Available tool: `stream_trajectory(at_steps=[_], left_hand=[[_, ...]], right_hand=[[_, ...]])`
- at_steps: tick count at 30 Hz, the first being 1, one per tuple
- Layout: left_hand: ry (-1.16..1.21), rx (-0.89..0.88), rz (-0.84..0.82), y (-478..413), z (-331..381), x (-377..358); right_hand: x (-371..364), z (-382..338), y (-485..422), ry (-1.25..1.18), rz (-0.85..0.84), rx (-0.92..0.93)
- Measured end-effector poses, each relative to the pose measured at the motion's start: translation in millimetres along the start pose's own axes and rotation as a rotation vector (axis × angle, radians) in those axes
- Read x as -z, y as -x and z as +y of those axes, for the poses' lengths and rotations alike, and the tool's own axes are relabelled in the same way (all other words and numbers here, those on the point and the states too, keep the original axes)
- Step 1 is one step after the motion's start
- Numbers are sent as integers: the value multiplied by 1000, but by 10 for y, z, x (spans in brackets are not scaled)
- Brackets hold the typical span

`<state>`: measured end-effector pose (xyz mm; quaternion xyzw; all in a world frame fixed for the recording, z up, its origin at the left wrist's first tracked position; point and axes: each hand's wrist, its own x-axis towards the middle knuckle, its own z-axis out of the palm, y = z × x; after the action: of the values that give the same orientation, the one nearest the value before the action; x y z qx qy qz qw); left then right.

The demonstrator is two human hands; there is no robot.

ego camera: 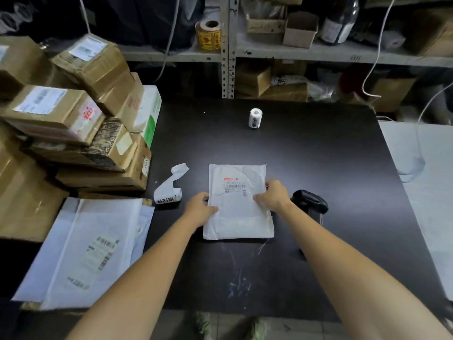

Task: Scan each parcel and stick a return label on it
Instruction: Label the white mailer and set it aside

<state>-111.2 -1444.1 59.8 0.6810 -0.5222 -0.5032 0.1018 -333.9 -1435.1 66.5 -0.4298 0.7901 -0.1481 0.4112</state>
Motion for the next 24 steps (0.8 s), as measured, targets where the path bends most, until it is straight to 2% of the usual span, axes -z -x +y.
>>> stream_trajectory(at_steps=[7, 12, 14, 16, 20, 24], left_hand=[[-28, -12, -78, -58, -40, 65], [-39, -16, -121, -67, -2, 104], [-44, -12, -116, -54, 7, 100], [-48, -13, -100, -39, 0, 87], [-70, -18, -55, 7, -20, 69], [-46, 11, -54, 12, -61, 70]], right_hand=[[14, 9, 120, 22, 103, 8], [402, 45, 359, 116, 413, 94], [556, 147, 461, 190, 548, 69], [617, 310, 582, 242, 608, -30], [536, 675, 791, 111, 529, -346], [388, 954, 835, -104, 394, -436]])
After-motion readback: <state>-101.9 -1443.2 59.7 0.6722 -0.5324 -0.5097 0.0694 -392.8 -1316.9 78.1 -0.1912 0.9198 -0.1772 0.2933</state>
